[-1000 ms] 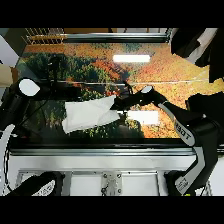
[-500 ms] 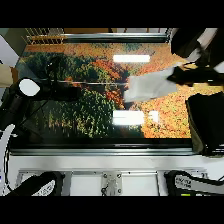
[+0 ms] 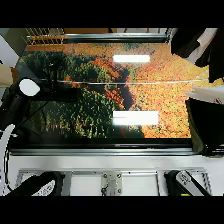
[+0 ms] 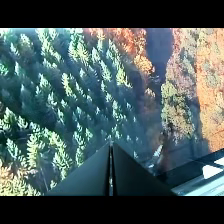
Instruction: Fold the clothes and pants, and hang the long-sleeved shirts on hangers.
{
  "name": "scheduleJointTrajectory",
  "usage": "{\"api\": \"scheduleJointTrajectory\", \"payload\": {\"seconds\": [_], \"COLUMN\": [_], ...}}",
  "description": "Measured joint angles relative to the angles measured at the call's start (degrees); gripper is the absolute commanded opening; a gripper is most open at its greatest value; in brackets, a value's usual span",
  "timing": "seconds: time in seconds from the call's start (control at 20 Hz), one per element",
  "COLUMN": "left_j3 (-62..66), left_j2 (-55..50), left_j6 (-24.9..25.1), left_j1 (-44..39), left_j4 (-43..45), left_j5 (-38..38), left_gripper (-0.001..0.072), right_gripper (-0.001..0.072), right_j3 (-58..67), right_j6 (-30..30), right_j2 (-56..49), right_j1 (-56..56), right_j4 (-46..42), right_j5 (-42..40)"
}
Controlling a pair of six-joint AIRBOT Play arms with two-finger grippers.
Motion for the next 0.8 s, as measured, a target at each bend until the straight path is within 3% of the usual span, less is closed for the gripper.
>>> {"api": "scheduleJointTrajectory", "payload": {"seconds": [0.1,0.25,0.7,0.75,0.8], "left_j3": [0.00,0.00,0.00,0.00,0.00], "left_j2": [0.00,0.00,0.00,0.00,0.00], "left_j6": [-0.02,-0.02,-0.02,-0.02,-0.02], "left_j1": [0.00,0.00,0.00,0.00,0.00], "left_j4": [0.02,0.02,0.02,0.04,0.04], "left_j5": [-0.13,-0.24,-0.28,-0.31,-0.31], "left_gripper": [0.0007,0.0007,0.0007,0.0007,0.0007], "right_gripper": [0.0010,0.0010,0.0028,0.0178,0.0464], "right_j3": [-3.93,-12.46,-25.90,-26.32,-26.60], "right_j6": [4.92,8.04,9.51,9.53,9.53], "right_j2": [4.50,8.79,11.72,11.76,11.80], "right_j1": [-0.24,-0.28,-0.31,-0.31,-0.31], "right_j4": [-10.99,-19.28,-26.36,-26.60,-26.69], "right_j5": [2.75,4.57,5.57,5.77,5.99]}}
